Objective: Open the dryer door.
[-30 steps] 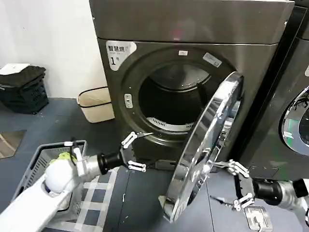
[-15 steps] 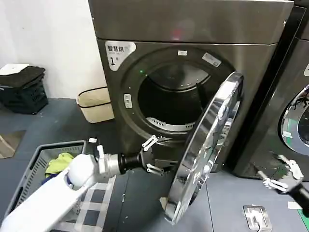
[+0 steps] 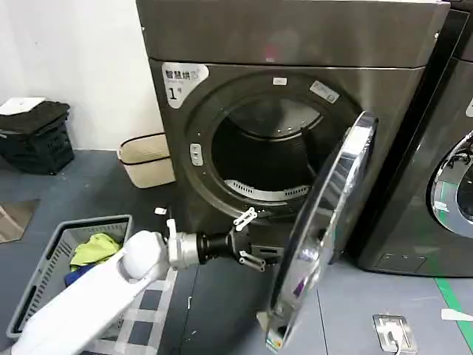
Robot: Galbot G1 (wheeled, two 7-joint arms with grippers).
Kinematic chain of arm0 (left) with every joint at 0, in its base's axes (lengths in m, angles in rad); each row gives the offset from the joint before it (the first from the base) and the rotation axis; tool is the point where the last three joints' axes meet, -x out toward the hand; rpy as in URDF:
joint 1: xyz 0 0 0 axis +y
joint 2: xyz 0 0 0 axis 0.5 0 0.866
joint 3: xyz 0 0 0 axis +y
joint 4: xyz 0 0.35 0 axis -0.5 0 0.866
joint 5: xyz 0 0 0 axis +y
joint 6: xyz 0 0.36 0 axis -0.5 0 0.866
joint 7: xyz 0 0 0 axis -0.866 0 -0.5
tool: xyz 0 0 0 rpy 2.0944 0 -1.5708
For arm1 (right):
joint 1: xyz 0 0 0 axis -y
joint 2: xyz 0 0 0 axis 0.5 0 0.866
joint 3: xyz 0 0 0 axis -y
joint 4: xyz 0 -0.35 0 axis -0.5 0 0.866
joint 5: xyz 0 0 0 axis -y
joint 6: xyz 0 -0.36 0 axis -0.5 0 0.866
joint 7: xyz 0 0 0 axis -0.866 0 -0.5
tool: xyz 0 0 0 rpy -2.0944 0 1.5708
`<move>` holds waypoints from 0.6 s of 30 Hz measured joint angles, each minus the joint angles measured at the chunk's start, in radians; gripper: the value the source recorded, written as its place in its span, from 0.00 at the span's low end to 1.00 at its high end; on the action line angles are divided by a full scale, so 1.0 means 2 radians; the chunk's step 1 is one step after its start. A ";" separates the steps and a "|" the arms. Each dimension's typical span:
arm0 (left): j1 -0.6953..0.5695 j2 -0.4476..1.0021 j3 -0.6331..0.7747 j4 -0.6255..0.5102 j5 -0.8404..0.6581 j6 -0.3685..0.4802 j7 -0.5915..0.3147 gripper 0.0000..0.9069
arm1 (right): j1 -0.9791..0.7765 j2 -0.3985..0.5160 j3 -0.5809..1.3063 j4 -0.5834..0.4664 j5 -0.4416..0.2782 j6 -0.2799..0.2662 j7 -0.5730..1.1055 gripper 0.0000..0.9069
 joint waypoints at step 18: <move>-0.054 -0.052 0.071 0.040 0.001 -0.018 -0.007 1.00 | -0.004 0.043 0.153 -0.148 -0.055 0.082 0.066 1.00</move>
